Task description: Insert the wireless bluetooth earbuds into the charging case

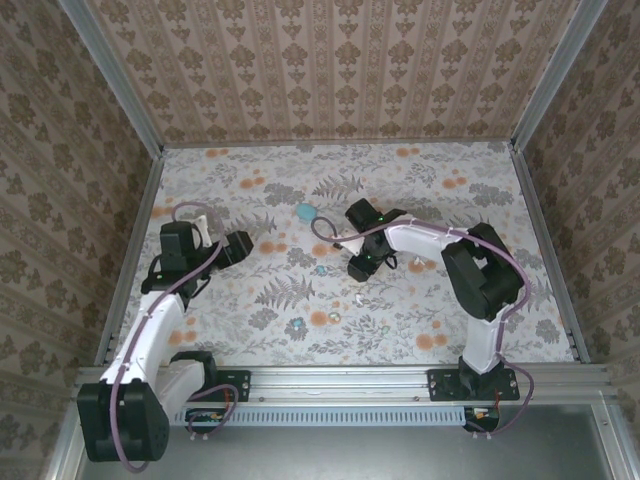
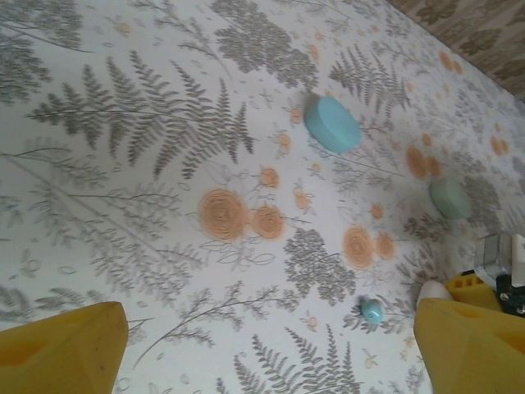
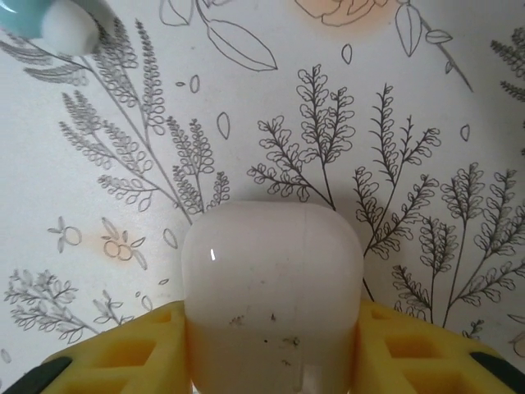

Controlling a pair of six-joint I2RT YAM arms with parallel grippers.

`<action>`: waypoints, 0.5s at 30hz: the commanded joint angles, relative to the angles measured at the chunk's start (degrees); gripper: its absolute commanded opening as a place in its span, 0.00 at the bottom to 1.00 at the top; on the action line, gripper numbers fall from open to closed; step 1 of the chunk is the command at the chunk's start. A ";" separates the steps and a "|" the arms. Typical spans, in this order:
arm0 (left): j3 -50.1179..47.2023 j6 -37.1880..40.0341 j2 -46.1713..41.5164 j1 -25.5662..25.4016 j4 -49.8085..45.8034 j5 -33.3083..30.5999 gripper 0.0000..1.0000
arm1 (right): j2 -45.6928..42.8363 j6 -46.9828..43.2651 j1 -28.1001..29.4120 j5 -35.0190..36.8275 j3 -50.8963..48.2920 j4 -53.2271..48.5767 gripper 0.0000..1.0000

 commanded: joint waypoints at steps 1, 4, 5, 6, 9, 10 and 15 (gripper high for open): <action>3.07 -4.88 1.81 -2.58 4.96 5.18 0.90 | -9.46 -0.41 0.49 -3.41 -3.01 5.25 0.40; 6.30 -6.42 4.19 -8.58 5.95 5.44 0.89 | -18.59 -0.70 0.92 -5.86 -8.16 13.07 0.38; 7.67 -6.87 5.16 -10.84 6.34 5.49 0.88 | -22.21 -1.32 1.22 -7.07 -10.53 16.37 0.38; 9.02 -7.53 6.28 -13.04 6.99 5.76 0.85 | -25.73 -2.06 1.57 -8.01 -12.93 20.02 0.38; 13.11 -8.59 9.62 -18.87 8.73 7.33 0.79 | -35.01 -5.06 2.84 -9.22 -19.69 30.29 0.37; 14.32 -8.81 10.75 -20.72 9.26 8.02 0.78 | -37.22 -6.24 3.03 -9.42 -21.29 32.60 0.37; 20.38 -8.22 14.72 -28.61 11.74 14.09 0.77 | -42.13 -10.52 3.74 -7.26 -22.00 32.96 0.37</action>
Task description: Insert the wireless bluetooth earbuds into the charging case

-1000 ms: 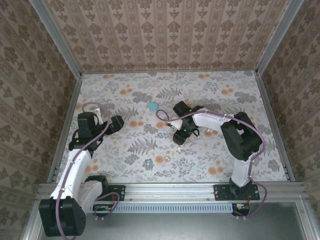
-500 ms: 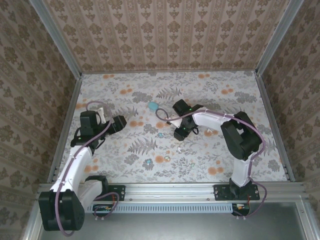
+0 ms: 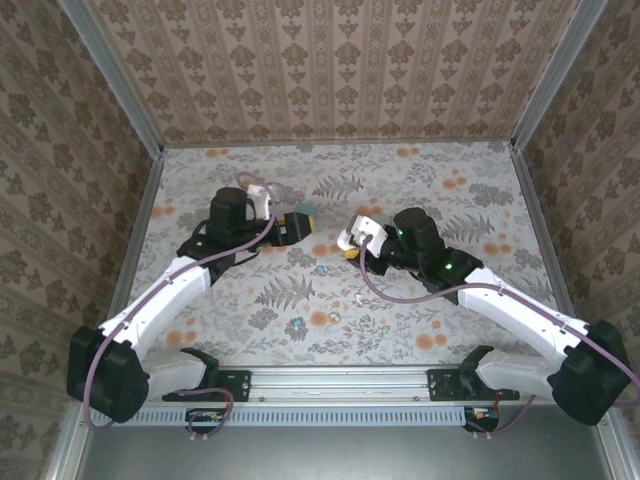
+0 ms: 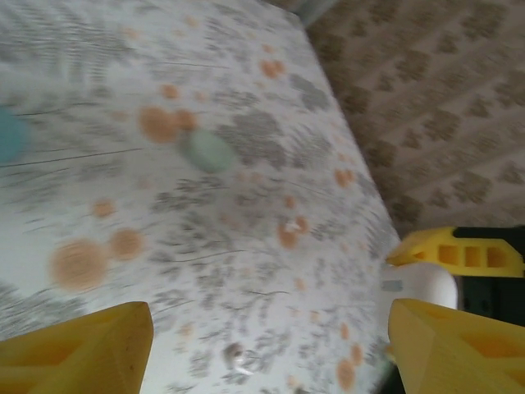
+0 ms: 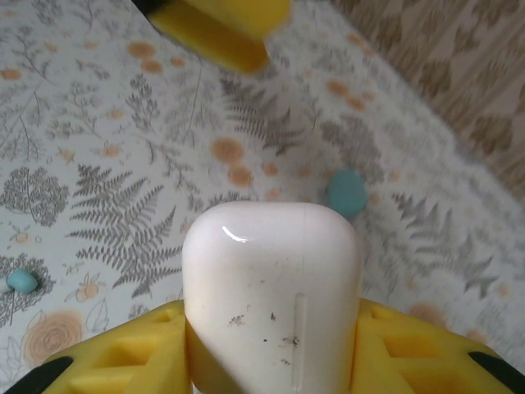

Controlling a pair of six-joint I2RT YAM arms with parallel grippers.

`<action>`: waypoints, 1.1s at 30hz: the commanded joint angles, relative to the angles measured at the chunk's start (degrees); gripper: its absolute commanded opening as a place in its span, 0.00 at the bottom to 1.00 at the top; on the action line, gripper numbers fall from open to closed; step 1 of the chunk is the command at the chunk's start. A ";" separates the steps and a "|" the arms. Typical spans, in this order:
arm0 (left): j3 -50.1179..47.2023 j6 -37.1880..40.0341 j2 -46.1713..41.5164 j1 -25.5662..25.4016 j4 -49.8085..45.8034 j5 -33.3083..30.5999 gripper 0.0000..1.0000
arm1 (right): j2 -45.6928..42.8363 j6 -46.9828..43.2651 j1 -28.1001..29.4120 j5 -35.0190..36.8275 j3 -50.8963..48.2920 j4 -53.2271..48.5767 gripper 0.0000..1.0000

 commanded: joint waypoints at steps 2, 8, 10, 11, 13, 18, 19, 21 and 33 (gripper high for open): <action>5.31 0.79 2.11 -4.81 2.34 6.61 0.77 | -1.31 -5.14 0.47 0.55 -0.26 3.81 0.37; 9.05 3.95 5.71 -8.94 -1.10 6.77 0.71 | -1.21 -5.29 0.73 1.43 -0.74 6.37 0.37; 9.47 4.11 6.68 -9.92 -1.21 6.41 0.68 | -1.05 -4.68 0.84 2.26 -0.64 7.36 0.37; 9.55 4.28 7.04 -10.29 -1.43 6.23 0.66 | -1.10 -4.46 0.86 2.29 -0.73 7.69 0.37; 10.19 4.69 7.88 -10.92 -2.47 5.82 0.62 | -1.09 -4.35 0.84 2.38 -0.82 8.07 0.37; 11.61 6.21 8.86 -11.62 -4.27 5.43 0.51 | -0.92 -3.91 1.01 2.90 -0.99 7.92 0.37; 11.74 6.40 8.96 -11.67 -4.46 5.14 0.47 | -0.92 -3.86 1.02 2.91 -0.99 7.79 0.37; 11.86 6.52 8.97 -11.68 -4.54 4.58 0.42 | -0.86 -3.91 1.10 2.91 -0.99 7.80 0.37; 13.02 7.81 10.55 -11.85 -5.35 4.04 0.24 | -0.81 -4.25 1.46 2.30 -0.64 7.13 0.38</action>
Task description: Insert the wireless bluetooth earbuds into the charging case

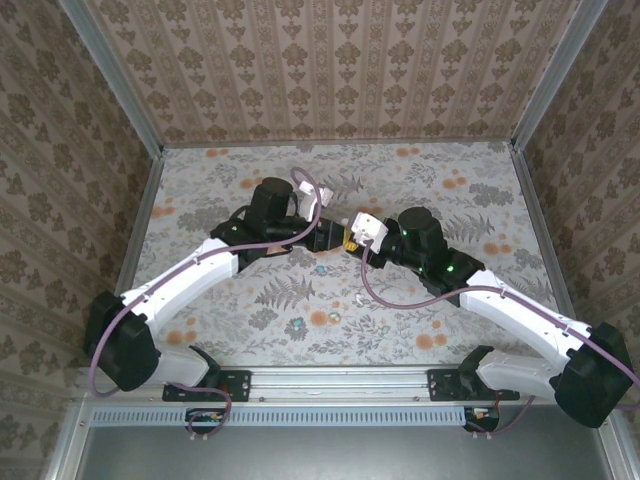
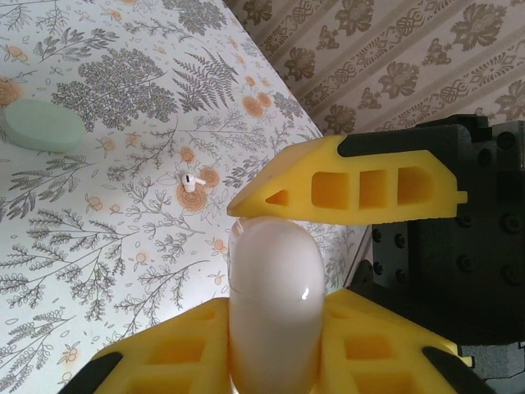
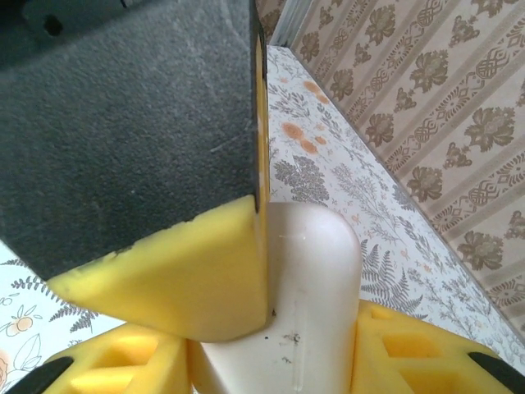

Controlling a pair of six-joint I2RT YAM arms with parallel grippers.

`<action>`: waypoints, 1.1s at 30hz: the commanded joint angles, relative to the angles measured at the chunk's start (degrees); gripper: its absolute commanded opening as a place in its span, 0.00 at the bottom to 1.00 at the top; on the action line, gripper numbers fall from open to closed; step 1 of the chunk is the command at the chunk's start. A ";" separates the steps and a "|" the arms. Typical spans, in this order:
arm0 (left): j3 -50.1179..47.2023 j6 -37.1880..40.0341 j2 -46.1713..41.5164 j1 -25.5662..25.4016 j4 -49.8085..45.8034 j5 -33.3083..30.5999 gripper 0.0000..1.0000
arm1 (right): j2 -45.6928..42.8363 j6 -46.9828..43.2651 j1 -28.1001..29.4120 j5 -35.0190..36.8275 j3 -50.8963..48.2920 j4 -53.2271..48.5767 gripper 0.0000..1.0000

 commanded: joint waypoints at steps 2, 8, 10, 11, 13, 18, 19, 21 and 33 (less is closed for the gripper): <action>2.05 0.80 0.92 -0.64 -0.76 0.51 0.24 | -0.48 -0.39 0.76 -1.66 -0.07 0.75 0.38; 2.07 1.89 0.82 -0.73 -1.42 -1.22 0.26 | -1.11 -1.11 0.73 -2.29 0.03 -0.86 0.38; 1.84 1.97 0.77 -0.81 -1.22 -1.21 0.25 | -1.49 -1.16 0.78 -2.51 0.07 -1.40 0.38; 1.75 1.94 0.80 -0.82 -1.03 -1.12 0.21 | -1.71 -1.06 0.76 -2.50 0.04 -1.39 0.39; 1.60 1.75 0.67 -0.90 -0.64 -1.20 0.18 | -2.13 -0.77 0.76 -2.70 -0.05 -1.39 0.39; 0.85 3.46 -0.26 -1.00 -0.02 -1.68 0.07 | -4.01 2.06 0.76 -3.81 0.20 -2.42 0.50; 0.49 3.84 -0.80 -0.91 0.27 -2.48 0.07 | -4.65 3.40 0.76 -3.99 0.42 -2.90 0.54; -1.15 4.17 -2.70 -0.70 2.41 -4.02 0.07 | -6.34 7.70 0.40 -4.74 1.13 -4.60 0.63; -21.22 13.68 -18.09 0.05 35.48 -12.63 0.01 | -2.39 57.79 -20.83 -34.76 9.73 -7.84 0.64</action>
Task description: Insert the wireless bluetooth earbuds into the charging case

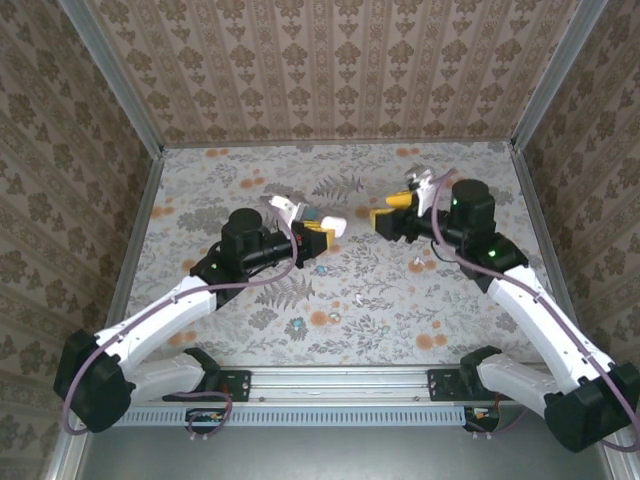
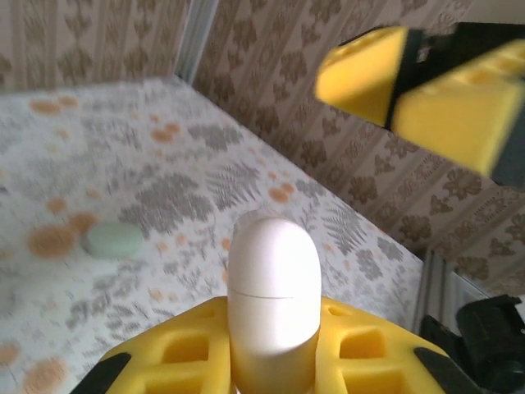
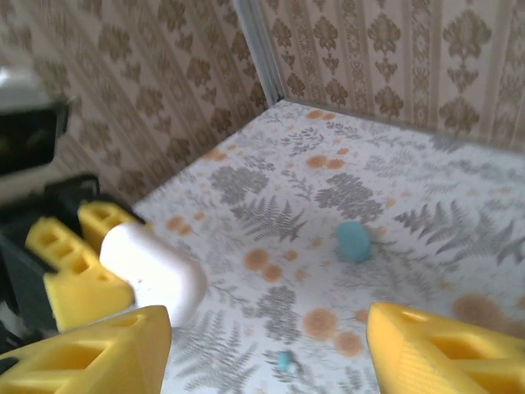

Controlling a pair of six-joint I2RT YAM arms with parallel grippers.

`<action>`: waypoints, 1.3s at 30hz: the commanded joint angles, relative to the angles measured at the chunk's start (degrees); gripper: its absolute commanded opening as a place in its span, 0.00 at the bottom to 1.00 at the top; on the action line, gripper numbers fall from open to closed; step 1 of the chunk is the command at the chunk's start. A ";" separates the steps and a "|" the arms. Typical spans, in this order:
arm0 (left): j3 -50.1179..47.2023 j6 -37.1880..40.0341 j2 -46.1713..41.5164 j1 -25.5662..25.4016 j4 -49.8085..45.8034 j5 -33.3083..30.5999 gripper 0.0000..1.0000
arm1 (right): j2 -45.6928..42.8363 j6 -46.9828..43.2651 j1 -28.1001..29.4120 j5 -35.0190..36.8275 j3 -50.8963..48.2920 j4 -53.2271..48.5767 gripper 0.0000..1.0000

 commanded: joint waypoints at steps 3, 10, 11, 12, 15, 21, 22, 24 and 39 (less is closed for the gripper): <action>-3.10 9.97 -3.55 0.19 13.72 -1.37 0.04 | 4.10 22.93 -1.84 -16.44 2.67 4.99 0.65; -5.55 12.02 -3.99 0.23 19.93 -0.34 0.04 | 7.30 28.89 -0.44 -22.11 6.36 8.46 0.65; -5.39 12.00 -3.74 0.21 20.63 0.29 0.05 | 7.44 28.56 0.07 -22.77 6.74 8.48 0.65; -5.41 11.82 -3.44 0.23 21.56 0.85 0.05 | 7.69 28.09 0.69 -23.09 7.05 8.23 0.65; -5.15 10.49 -2.59 0.25 23.58 1.75 0.05 | 8.79 25.96 2.38 -23.48 8.34 6.13 0.66; -4.12 8.23 -1.63 0.17 24.92 3.43 0.05 | 11.41 23.30 4.49 -23.27 10.21 3.78 0.66; -3.91 8.01 -1.49 0.12 24.92 3.55 0.05 | 11.72 23.16 4.60 -23.13 10.29 3.85 0.66; -3.68 7.32 -1.23 0.14 25.17 3.29 0.05 | 12.49 22.48 4.84 -23.64 10.65 3.87 0.66; -2.32 7.88 -0.78 -0.88 23.70 5.83 0.04 | 16.05 23.87 5.03 -21.37 13.11 7.13 0.64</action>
